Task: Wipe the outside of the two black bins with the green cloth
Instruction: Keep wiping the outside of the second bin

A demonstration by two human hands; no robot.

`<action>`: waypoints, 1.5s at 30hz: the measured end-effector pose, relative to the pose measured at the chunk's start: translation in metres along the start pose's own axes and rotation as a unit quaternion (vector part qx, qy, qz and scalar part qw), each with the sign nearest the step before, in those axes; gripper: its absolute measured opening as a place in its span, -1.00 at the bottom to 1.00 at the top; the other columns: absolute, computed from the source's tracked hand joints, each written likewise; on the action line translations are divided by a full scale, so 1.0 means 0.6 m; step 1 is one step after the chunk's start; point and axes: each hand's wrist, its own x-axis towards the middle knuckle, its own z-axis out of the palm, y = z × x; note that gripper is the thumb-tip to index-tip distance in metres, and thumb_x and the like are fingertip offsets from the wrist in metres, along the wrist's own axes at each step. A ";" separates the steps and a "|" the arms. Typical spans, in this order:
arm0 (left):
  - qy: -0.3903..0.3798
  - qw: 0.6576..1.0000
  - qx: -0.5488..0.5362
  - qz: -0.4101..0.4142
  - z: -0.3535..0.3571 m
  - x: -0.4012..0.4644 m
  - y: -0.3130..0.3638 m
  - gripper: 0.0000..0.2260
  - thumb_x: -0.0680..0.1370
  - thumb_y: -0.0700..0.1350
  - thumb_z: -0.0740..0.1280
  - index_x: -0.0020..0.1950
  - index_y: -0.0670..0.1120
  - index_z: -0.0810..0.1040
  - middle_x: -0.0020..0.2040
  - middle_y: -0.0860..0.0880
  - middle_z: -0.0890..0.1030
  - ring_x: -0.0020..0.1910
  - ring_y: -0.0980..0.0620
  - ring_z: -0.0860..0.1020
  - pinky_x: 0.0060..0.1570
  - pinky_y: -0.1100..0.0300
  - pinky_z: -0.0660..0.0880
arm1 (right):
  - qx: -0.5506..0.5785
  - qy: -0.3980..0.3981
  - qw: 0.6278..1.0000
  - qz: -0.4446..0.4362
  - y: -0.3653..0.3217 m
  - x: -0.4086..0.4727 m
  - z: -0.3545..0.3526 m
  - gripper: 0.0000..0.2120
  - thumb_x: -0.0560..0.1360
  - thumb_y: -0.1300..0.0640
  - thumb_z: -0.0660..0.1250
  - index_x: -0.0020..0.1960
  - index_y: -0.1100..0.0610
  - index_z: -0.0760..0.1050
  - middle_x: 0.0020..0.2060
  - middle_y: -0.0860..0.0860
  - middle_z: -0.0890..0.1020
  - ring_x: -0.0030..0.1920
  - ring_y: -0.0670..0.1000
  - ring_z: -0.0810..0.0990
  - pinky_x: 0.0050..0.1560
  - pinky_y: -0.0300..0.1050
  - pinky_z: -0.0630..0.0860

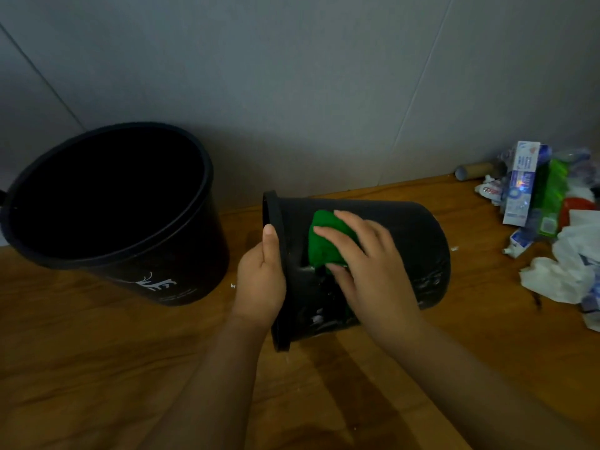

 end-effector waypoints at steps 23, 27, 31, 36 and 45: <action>-0.011 1.000 0.021 -0.014 -0.003 0.003 0.011 -0.42 0.68 0.15 0.01 -0.08 -0.28 0.60 -0.15 -0.24 0.64 -0.13 -0.15 0.63 -0.17 0.07 0.56 | 0.011 0.011 1.000 -0.014 -0.015 -0.021 0.015 -0.50 0.43 0.12 0.28 0.37 -0.02 0.42 0.40 0.02 0.38 0.38 0.16 0.34 0.31 0.17 0.42; -0.004 0.999 0.035 -0.013 -0.003 0.005 0.010 -0.39 0.68 0.15 0.00 -0.06 -0.36 0.56 -0.17 -0.26 0.62 -0.19 -0.14 0.61 -0.21 0.08 0.54 | -0.003 0.024 0.999 -0.023 -0.023 -0.055 0.026 -0.49 0.37 0.13 0.33 0.33 -0.02 0.44 0.38 0.03 0.40 0.35 0.17 0.37 0.25 0.20 0.47; -0.009 0.999 0.045 0.001 -0.004 0.009 0.010 -0.35 0.67 0.17 -0.01 -0.05 -0.41 0.55 -0.15 -0.36 0.59 -0.18 -0.25 0.57 -0.18 0.04 0.56 | -0.004 0.001 0.991 -0.131 -0.020 -0.066 0.034 -0.53 0.43 0.10 0.25 0.34 -0.05 0.40 0.38 0.04 0.43 0.34 0.16 0.38 0.28 0.15 0.45; -0.030 0.999 0.037 -0.022 -0.010 0.017 0.016 -0.43 0.68 0.15 0.00 -0.07 -0.27 0.60 -0.16 -0.19 0.62 -0.12 -0.15 0.62 -0.16 0.14 0.52 | 0.000 0.038 0.999 0.001 0.000 -0.039 0.017 -0.48 0.40 0.15 0.33 0.35 -0.01 0.42 0.39 0.05 0.39 0.36 0.18 0.35 0.26 0.22 0.46; -0.017 0.999 0.042 -0.005 -0.013 0.026 0.015 -0.47 0.68 0.14 0.00 -0.18 -0.13 0.61 -0.26 -0.03 0.62 -0.25 0.09 0.60 -0.35 0.38 0.49 | -0.019 0.011 0.993 -0.117 -0.013 -0.051 0.036 -0.46 0.39 0.12 0.32 0.36 -0.06 0.39 0.39 0.05 0.41 0.36 0.18 0.37 0.31 0.15 0.40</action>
